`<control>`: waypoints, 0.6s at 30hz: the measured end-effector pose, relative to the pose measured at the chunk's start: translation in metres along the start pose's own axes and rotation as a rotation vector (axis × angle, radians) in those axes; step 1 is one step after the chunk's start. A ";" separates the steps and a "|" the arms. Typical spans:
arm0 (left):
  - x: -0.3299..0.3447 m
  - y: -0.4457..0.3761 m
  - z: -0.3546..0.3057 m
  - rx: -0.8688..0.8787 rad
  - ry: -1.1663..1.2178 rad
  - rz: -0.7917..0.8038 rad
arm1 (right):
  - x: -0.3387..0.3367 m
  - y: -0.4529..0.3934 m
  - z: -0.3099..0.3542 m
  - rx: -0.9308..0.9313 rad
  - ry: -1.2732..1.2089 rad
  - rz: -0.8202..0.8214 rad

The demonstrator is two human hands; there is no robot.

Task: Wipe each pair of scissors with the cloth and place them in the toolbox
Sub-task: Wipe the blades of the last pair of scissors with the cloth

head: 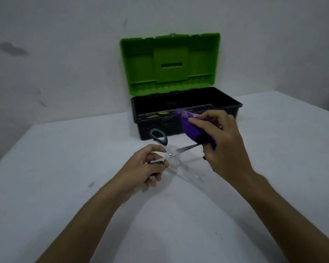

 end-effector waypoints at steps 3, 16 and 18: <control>-0.018 0.010 0.021 -0.034 0.095 -0.098 | 0.025 -0.011 0.008 -0.074 0.002 -0.067; -0.024 0.025 0.031 0.014 0.114 -0.170 | 0.060 0.012 0.014 -0.277 -0.036 0.108; -0.023 0.026 0.028 0.041 0.081 -0.144 | 0.063 0.012 0.015 -0.271 -0.039 0.130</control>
Point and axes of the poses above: each hand's wrist, its own y-axis away from the middle knuckle, its own x-axis out of the palm, z = x × y, the point moved 3 cm from there along -y, towards the middle knuckle, and after that the axes turned 14 degrees about -y, right-handed, at the moved point
